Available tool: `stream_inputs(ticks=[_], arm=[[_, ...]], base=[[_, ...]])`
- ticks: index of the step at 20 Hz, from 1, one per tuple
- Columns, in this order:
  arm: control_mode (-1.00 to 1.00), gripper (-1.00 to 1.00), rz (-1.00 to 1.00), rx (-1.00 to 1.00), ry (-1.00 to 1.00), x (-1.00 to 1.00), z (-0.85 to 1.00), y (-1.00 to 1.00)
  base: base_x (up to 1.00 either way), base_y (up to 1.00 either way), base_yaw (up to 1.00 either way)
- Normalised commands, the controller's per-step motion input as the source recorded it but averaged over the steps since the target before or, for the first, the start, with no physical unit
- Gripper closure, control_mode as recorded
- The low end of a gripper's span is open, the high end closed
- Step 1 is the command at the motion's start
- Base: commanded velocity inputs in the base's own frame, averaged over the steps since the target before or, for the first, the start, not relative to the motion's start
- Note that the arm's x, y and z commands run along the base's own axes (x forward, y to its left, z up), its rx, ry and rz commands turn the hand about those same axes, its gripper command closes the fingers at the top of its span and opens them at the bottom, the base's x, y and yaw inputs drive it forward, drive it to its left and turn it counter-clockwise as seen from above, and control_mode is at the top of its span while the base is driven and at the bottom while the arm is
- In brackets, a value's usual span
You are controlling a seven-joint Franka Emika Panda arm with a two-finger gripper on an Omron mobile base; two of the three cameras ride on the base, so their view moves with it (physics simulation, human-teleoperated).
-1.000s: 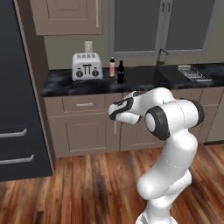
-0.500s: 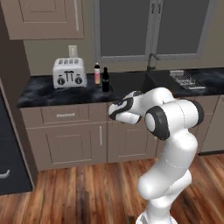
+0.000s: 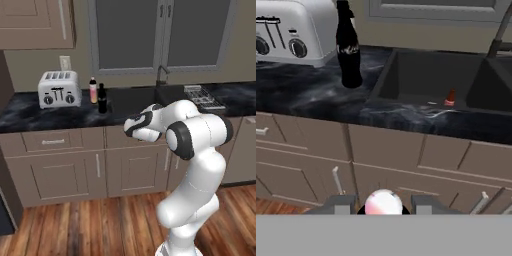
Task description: Place the large bottle from the dining counter next to the other large bottle outside the sink, and place the small bottle from the dining counter next to the other small bottle inside the sink.
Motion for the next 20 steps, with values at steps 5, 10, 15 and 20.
stream_inputs(ticks=[5,10,15,20], arm=[[1.0,1.0,0.0,0.0,0.0,0.0,0.0,0.0],[1.0,1.0,0.0,0.0,0.0,0.0,0.0,0.0],[1.0,1.0,0.0,0.0,0.0,0.0,0.0,0.0],[1.0,1.0,0.0,0.0,0.0,0.0,0.0,0.0]], base=[[0.46,-0.52,0.0],[0.46,-0.41,0.0],[0.4,-0.08,0.0],[0.44,0.0,0.0]])
